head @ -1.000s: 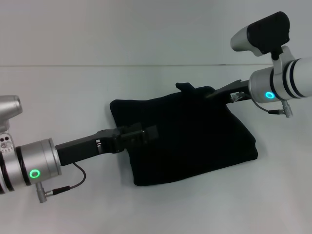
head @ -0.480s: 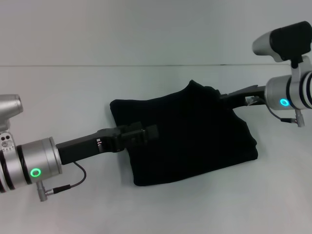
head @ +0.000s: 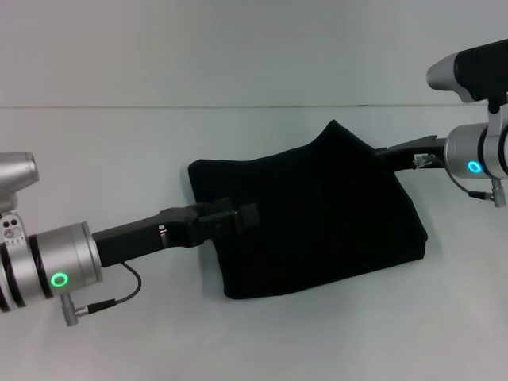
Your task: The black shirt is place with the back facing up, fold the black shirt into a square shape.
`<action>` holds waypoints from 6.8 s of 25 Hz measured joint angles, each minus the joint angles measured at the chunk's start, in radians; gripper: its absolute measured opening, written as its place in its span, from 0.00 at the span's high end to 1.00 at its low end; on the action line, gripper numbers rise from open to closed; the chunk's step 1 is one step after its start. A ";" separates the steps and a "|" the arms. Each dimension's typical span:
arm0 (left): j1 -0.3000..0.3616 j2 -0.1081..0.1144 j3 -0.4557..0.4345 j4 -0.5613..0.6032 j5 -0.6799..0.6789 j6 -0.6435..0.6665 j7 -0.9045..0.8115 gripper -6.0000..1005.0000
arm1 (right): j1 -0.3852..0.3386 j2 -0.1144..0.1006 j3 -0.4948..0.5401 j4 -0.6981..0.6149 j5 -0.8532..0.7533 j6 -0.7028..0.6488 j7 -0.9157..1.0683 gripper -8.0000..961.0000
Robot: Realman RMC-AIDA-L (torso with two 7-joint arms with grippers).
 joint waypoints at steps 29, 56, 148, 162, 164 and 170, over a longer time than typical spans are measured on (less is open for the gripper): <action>-0.171 0.022 0.154 0.019 -0.027 -0.657 -0.402 0.11 | -0.108 -0.024 0.071 -0.190 0.079 -0.091 -0.013 0.23; -0.205 -0.008 0.317 -0.035 -0.018 -0.793 -0.406 0.11 | -0.098 -0.027 0.067 -0.171 0.071 -0.078 -0.052 0.16; -0.149 0.018 0.341 0.331 -0.128 -0.452 -0.400 0.67 | -0.125 -0.028 0.079 -0.233 0.135 -0.204 -0.095 0.16; -0.078 -0.031 0.492 0.364 -0.147 -0.104 -0.037 0.08 | -0.239 -0.048 0.179 -0.316 0.334 -0.612 -0.459 0.10; -0.089 -0.032 0.536 0.353 -0.146 -0.163 -0.022 0.08 | -0.222 -0.040 0.175 -0.314 0.296 -0.585 -0.457 0.05; -0.096 -0.046 0.575 0.345 -0.145 -0.280 0.012 0.09 | -0.164 -0.025 0.170 -0.280 0.188 -0.534 -0.454 0.03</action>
